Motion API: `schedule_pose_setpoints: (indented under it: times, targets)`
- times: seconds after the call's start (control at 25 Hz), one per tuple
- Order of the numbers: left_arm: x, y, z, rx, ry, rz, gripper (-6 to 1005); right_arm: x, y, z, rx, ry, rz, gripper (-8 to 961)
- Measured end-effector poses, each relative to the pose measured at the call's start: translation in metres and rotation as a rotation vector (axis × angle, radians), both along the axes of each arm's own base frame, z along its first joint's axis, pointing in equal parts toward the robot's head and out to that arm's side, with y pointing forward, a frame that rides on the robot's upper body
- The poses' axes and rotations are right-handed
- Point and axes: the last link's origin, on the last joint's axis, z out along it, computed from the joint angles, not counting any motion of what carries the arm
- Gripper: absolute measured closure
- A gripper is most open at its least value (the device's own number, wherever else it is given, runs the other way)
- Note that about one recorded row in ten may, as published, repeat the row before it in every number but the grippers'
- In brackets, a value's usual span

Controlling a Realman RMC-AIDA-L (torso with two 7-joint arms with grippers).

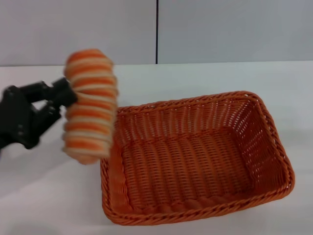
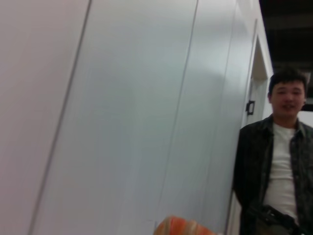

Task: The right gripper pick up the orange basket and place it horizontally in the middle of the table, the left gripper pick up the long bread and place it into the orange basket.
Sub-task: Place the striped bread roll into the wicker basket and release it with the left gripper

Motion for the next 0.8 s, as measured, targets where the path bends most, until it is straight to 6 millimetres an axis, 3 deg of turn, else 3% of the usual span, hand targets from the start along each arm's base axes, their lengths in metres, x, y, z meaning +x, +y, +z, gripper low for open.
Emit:
schedule_pose_setpoints:
  times: [0.04, 0.2, 0.28, 0.32, 0.36, 0.4, 0.44, 0.8]
  targets:
    - [0.002, 0.0, -0.014, -0.009, -0.017, -0.006, 799, 0.0, 0.0, 0.0, -0.001, 0.0, 0.0, 437]
    - [0.007, 0.0, -0.034, -0.023, -0.032, -0.021, 828, 0.001, -0.001, -0.002, -0.008, 0.004, -0.004, 437]
    - [0.017, 0.002, -0.059, -0.061, -0.035, -0.026, 836, 0.001, -0.001, -0.004, -0.012, 0.005, -0.009, 437]
    - [0.017, 0.002, -0.059, -0.061, -0.035, -0.026, 841, 0.002, -0.002, -0.004, -0.012, 0.005, -0.011, 437]
    - [0.023, 0.004, -0.077, -0.092, -0.012, -0.022, 845, 0.002, -0.002, -0.005, -0.013, 0.005, -0.014, 437]
    - [0.023, 0.004, -0.077, -0.092, -0.012, -0.022, 849, 0.002, -0.002, -0.005, -0.013, 0.005, -0.014, 437]
    - [0.03, 0.006, -0.093, -0.106, 0.019, -0.01, 853, 0.003, -0.002, -0.005, -0.015, 0.006, -0.018, 437]
    - [0.046, 0.013, -0.122, -0.081, 0.165, 0.028, 903, 0.005, -0.006, -0.006, -0.016, 0.007, -0.03, 438]
